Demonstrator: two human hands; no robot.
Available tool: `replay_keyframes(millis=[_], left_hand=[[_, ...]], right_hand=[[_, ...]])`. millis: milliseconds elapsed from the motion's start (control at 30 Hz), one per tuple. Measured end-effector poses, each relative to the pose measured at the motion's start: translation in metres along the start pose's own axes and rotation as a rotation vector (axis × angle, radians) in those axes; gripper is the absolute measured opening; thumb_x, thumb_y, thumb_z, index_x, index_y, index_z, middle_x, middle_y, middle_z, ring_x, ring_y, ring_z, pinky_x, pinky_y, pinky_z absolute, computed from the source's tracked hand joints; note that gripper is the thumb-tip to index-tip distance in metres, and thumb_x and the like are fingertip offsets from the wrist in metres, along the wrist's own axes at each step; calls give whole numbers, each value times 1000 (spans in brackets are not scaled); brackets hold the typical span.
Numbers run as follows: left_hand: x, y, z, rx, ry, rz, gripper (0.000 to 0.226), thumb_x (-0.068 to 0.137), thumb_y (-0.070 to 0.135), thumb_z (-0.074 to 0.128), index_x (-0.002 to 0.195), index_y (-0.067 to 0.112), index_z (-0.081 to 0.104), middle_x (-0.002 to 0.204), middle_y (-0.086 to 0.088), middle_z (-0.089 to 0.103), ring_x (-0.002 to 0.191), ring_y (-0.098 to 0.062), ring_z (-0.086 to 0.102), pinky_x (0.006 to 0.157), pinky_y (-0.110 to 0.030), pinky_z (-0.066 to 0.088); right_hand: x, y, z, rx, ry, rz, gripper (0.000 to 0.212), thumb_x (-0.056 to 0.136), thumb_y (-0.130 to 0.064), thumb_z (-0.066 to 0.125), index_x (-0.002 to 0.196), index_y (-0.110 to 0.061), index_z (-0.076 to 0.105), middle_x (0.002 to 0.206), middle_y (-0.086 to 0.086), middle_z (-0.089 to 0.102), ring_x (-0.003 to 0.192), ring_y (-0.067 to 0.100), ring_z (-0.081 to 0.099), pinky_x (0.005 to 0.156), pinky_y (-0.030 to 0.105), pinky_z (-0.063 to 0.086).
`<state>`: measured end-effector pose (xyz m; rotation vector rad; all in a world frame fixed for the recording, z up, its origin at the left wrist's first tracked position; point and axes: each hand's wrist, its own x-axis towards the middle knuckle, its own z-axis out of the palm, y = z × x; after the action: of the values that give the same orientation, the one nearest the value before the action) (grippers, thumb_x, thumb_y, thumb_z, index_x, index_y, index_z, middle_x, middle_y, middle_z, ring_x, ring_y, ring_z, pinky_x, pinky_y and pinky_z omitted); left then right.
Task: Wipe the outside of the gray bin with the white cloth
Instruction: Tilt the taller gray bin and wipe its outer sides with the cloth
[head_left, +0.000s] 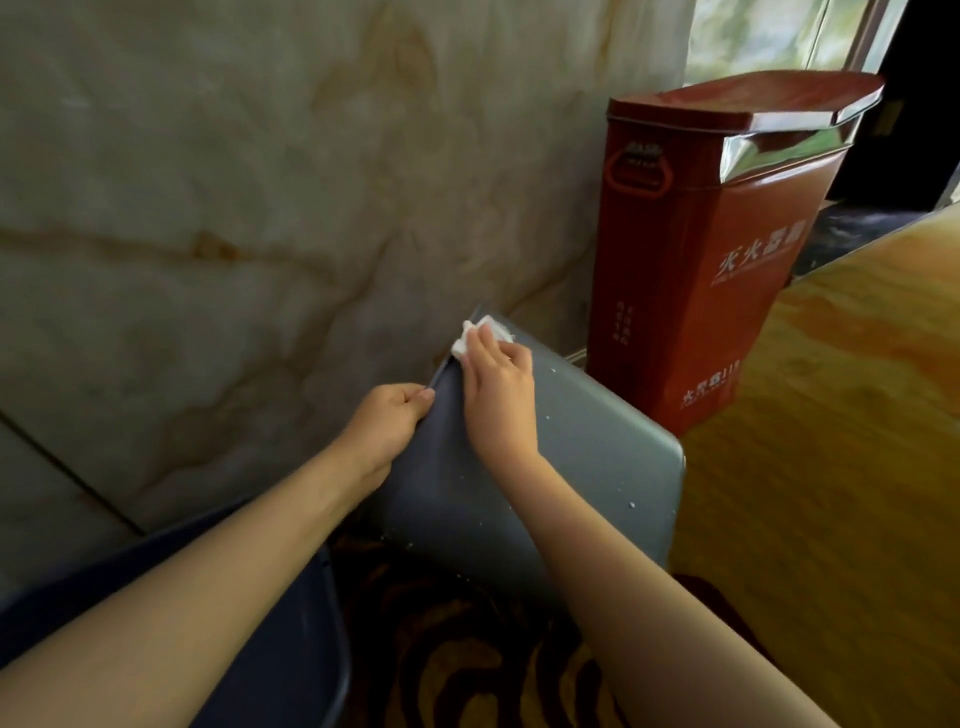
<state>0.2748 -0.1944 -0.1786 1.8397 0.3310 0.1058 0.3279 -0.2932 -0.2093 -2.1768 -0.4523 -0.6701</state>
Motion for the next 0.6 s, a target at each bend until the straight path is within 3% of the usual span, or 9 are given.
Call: replay_keyframes(millis=[133, 200, 267, 333, 467, 600], left_hand=[[-2, -27, 0, -17, 65, -30, 30, 94, 14, 44, 73, 14, 66, 83, -18, 66, 84, -30, 60, 82, -43, 49], [-2, -37, -1, -41, 82, -34, 30, 94, 15, 44, 74, 14, 66, 86, -19, 67, 83, -30, 62, 82, -42, 51], [-1, -43, -3, -54, 97, -45, 32, 94, 16, 44, 72, 17, 66, 78, -10, 68, 74, -25, 63, 71, -34, 52], [-1, -47, -5, -68, 98, -57, 31, 95, 16, 43, 72, 17, 65, 74, -3, 67, 70, -19, 63, 66, -29, 51], [2, -55, -9, -101, 86, -68, 25, 95, 15, 42, 94, 6, 66, 90, -11, 67, 87, -25, 62, 86, -35, 50], [1, -57, -11, -139, 55, -67, 28, 95, 14, 41, 105, 2, 64, 97, -13, 67, 92, -25, 63, 89, -36, 50]], right_hand=[[-11, 11, 15, -139, -115, -90, 44, 91, -3, 50, 134, -7, 44, 135, 5, 50, 108, 30, 45, 91, 32, 42], [-17, 20, 14, -159, -112, -89, 44, 89, -1, 53, 133, -6, 46, 134, 6, 53, 106, 32, 48, 88, 35, 44], [-23, 34, 9, -173, -72, -54, 42, 88, -1, 55, 130, -5, 50, 131, 8, 56, 103, 34, 50, 86, 36, 45], [-30, 54, 1, -207, -38, 13, 40, 90, -2, 53, 129, -7, 52, 131, 9, 56, 106, 34, 50, 90, 35, 43], [-48, 100, -18, -256, 23, 236, 36, 96, -7, 46, 132, -9, 49, 132, 10, 56, 114, 33, 44, 95, 36, 39], [-53, 107, -21, -206, 144, 408, 31, 97, -10, 45, 127, -7, 53, 127, 11, 60, 114, 32, 44, 92, 36, 40]])
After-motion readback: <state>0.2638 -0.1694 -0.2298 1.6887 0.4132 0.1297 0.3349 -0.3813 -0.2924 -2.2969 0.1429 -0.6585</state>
